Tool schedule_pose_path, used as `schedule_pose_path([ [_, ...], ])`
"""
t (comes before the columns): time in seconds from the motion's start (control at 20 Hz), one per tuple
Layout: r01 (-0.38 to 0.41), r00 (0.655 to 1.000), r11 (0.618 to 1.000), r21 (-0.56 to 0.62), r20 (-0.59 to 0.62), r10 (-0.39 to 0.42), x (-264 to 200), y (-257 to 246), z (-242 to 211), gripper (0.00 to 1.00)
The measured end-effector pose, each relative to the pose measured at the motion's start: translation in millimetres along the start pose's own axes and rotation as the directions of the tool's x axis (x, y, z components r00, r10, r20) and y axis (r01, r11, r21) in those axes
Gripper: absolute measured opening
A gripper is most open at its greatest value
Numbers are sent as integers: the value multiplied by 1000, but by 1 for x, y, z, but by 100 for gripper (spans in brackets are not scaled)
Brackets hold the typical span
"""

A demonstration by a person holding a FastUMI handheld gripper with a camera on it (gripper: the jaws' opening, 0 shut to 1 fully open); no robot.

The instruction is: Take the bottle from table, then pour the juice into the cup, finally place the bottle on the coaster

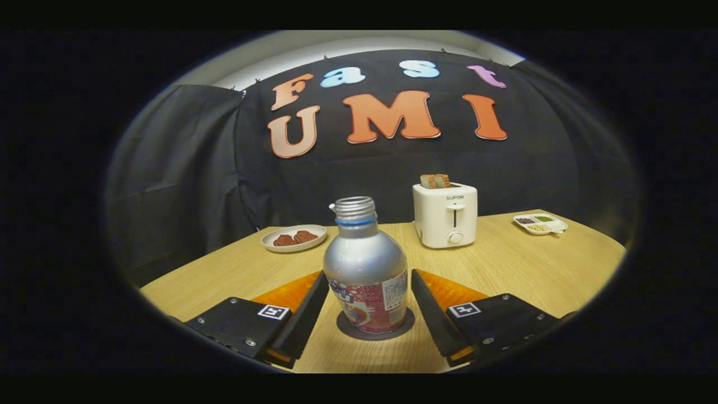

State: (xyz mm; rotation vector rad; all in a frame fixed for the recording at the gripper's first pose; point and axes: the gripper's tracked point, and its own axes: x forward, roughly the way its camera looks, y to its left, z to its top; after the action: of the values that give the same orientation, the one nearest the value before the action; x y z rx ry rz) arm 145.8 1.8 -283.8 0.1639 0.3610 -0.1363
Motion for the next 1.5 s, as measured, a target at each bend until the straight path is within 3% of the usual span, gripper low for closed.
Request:
schedule_pose_path([
  [0.35, -48, 988, 998, -40, 143, 54, -64, 6, 77, 95],
  [0.6, -71, 963, 996, -50, 258, 82, -117, -16, 137, 95],
  [0.75, -41, 946, 995, -95, 317, 70, -145, -42, 165, 95],
  [1.05, -7, 934, 997, -76, 355, 34, -172, -102, 179, 95],
  [1.5, 151, 900, 979, -138, 429, -78, -202, -216, 175, 95],
])
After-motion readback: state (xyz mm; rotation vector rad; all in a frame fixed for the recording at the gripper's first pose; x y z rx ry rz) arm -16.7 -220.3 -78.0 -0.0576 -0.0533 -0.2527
